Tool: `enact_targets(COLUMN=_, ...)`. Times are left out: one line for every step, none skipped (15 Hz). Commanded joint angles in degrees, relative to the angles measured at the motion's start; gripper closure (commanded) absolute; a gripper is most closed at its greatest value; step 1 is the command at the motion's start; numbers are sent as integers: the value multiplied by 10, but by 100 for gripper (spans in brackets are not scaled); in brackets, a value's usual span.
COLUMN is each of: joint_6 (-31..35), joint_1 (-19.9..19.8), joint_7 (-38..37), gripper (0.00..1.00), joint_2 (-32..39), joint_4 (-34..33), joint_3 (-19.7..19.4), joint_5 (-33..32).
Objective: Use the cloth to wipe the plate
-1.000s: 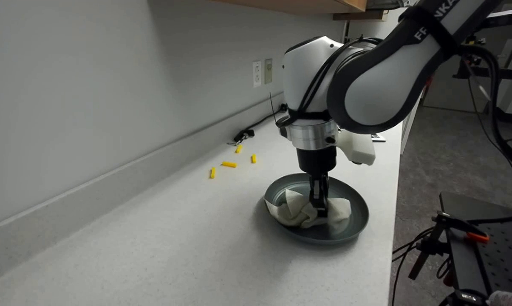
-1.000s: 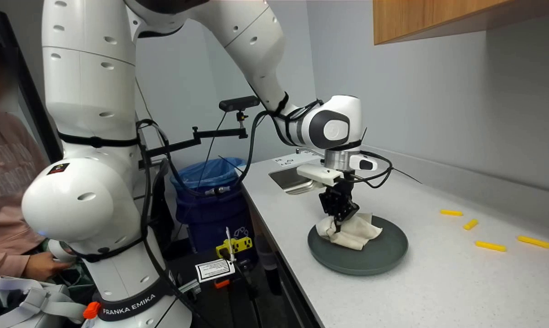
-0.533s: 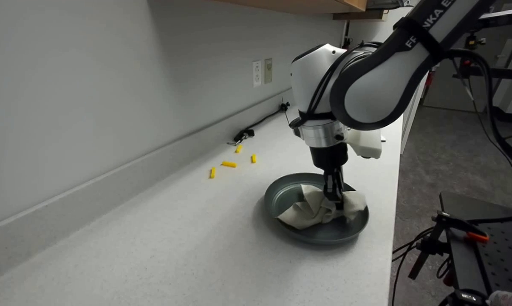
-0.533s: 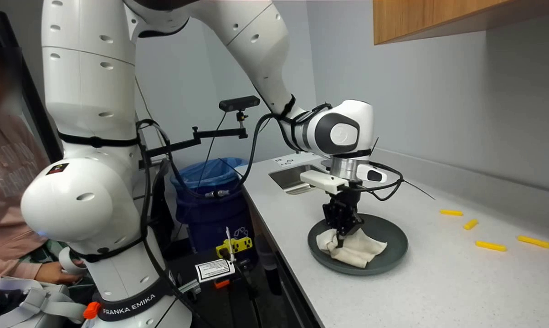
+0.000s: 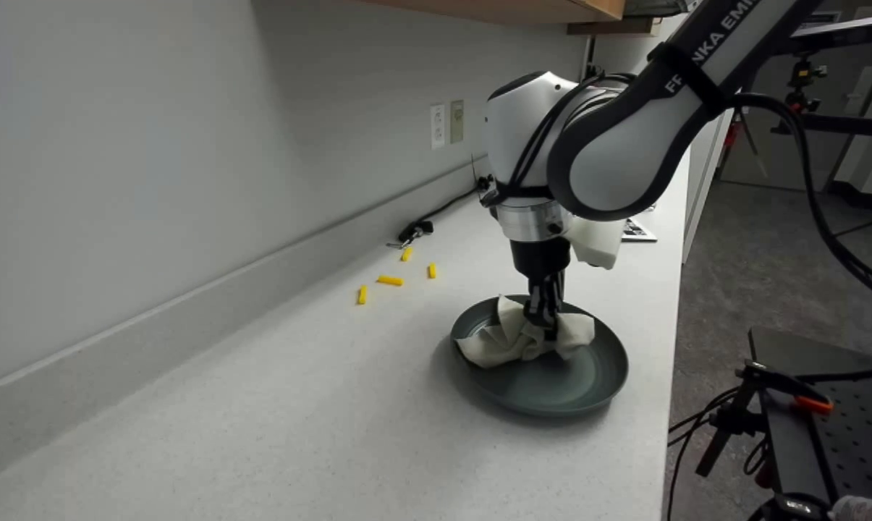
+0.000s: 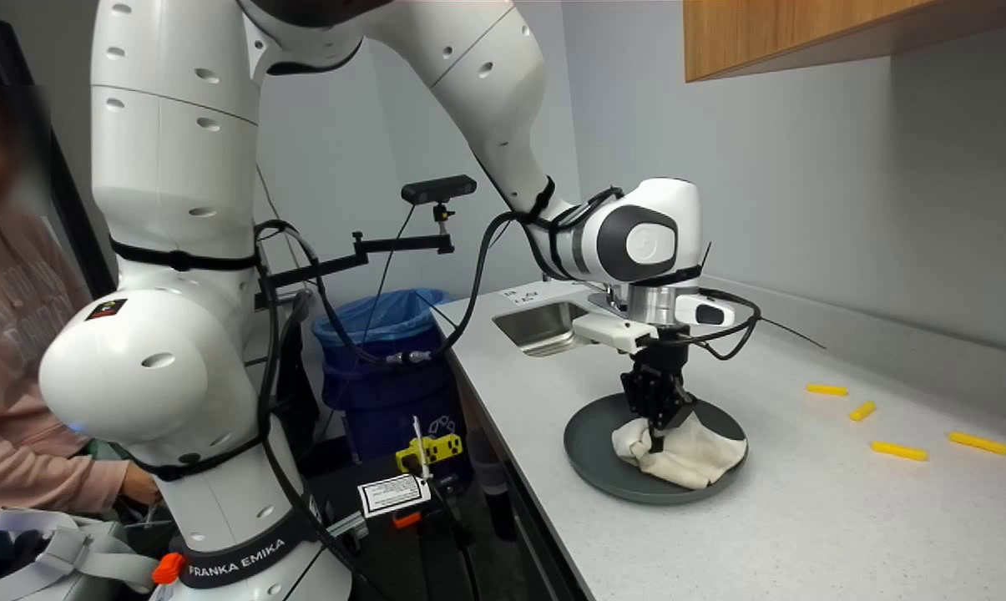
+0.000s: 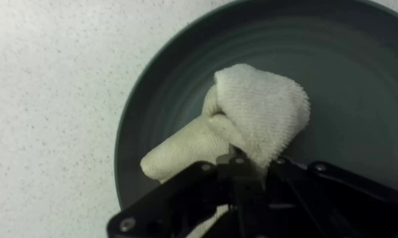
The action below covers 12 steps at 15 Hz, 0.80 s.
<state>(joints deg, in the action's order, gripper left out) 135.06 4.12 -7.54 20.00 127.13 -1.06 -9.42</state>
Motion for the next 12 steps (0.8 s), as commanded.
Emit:
enact_targets(joint_6=51, joint_1=11, joint_7=-21, gripper=98, joint_2=23, joint_4=-22, joint_3=13, joint_5=13)
enact_targets(joint_6=58, joint_1=13, joint_7=-19, gripper=98, joint_2=23, joint_4=-23, joint_3=20, joint_5=20)
enact_targets(joint_6=60, joint_1=12, joint_7=-13, gripper=98, joint_2=22, joint_4=-23, joint_3=28, joint_5=32)
enact_targets(joint_6=54, joint_1=8, joint_7=3, gripper=98, joint_2=16, joint_4=-19, joint_3=40, joint_5=52)
enact_targets(joint_6=51, joint_1=7, joint_7=13, gripper=98, joint_2=13, joint_4=-15, joint_3=48, joint_5=65)
enact_targets(joint_6=42, joint_1=4, joint_7=24, gripper=98, joint_2=5, joint_4=-8, joint_3=57, joint_5=80)
enact_targets(joint_6=34, joint_1=1, joint_7=36, gripper=98, joint_2=-1, joint_4=-2, joint_3=63, joint_5=93)
enact_targets(joint_6=26, joint_1=-1, joint_7=45, gripper=98, joint_2=-7, joint_4=5, joint_3=66, joint_5=101)
enact_targets(joint_6=19, joint_1=-2, joint_7=54, gripper=98, joint_2=-13, joint_4=12, joint_3=67, joint_5=106)
enact_targets(joint_6=11, joint_1=-2, joint_7=59, gripper=98, joint_2=-18, joint_4=20, joint_3=64, joint_5=104)
enact_targets(joint_6=0, joint_1=-3, joint_7=63, gripper=98, joint_2=-22, joint_4=25, joint_3=61, joint_5=103)
enact_targets(joint_6=-11, joint_1=-4, joint_7=64, gripper=98, joint_2=-29, joint_4=32, joint_3=55, joint_5=96)
